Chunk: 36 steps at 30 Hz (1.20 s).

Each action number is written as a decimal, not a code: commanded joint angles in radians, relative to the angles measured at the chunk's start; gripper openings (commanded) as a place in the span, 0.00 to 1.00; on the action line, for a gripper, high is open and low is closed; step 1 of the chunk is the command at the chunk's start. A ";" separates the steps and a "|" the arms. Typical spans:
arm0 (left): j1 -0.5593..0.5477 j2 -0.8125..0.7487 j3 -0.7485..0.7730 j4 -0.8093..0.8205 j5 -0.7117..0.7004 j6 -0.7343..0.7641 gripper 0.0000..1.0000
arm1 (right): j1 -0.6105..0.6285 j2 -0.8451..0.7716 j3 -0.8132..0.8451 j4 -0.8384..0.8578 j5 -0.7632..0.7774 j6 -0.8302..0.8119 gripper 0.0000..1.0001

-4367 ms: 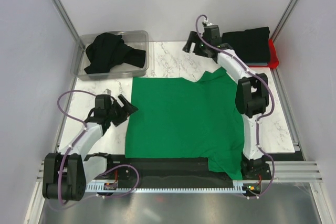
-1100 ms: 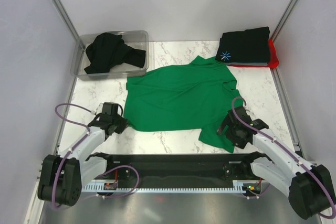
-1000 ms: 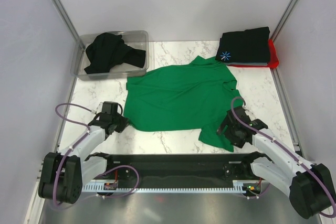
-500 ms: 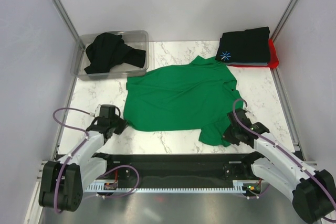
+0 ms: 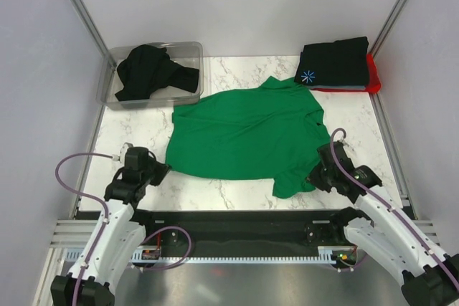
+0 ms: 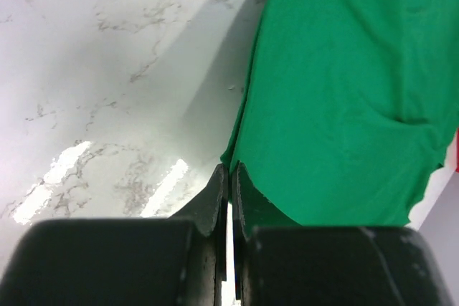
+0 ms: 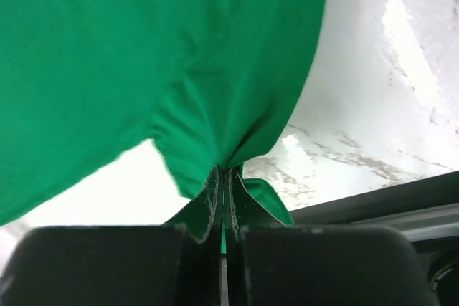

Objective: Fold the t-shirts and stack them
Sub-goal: Fold the tshirt

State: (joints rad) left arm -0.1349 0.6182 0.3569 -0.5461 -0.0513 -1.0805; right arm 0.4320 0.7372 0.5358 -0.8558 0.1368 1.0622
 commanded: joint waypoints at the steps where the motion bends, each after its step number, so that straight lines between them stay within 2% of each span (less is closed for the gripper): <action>1: 0.006 -0.009 0.079 -0.094 -0.030 0.050 0.02 | 0.005 -0.001 0.107 -0.037 0.017 -0.004 0.00; 8: 0.006 0.064 0.178 -0.103 -0.050 0.085 0.02 | 0.005 0.152 0.332 -0.042 0.141 -0.082 0.00; 16: 0.017 0.366 0.398 -0.068 -0.068 0.191 0.02 | -0.021 0.399 0.575 0.012 0.242 -0.177 0.00; 22: 0.043 0.588 0.519 -0.005 -0.019 0.238 0.02 | -0.122 0.582 0.734 0.067 0.212 -0.264 0.00; 25: 0.054 0.670 0.573 0.020 -0.004 0.252 0.02 | -0.147 0.665 0.802 0.090 0.201 -0.294 0.00; 29: 0.057 0.855 0.640 0.057 0.033 0.264 0.02 | -0.167 0.778 0.868 0.126 0.196 -0.307 0.00; 33: 0.081 1.018 0.772 0.049 0.047 0.280 0.02 | -0.187 0.922 0.949 0.149 0.193 -0.330 0.00; 35: 0.110 1.090 0.853 0.037 0.079 0.287 0.06 | -0.208 1.028 1.021 0.149 0.187 -0.337 0.02; 36: 0.121 1.159 0.885 0.020 0.111 0.289 0.15 | -0.229 1.065 1.050 0.150 0.166 -0.338 0.08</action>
State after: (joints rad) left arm -0.0525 1.6756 1.1267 -0.5285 -0.0036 -0.8421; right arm 0.2428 1.7065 1.4906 -0.7437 0.3111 0.7528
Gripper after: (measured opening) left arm 0.073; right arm 0.062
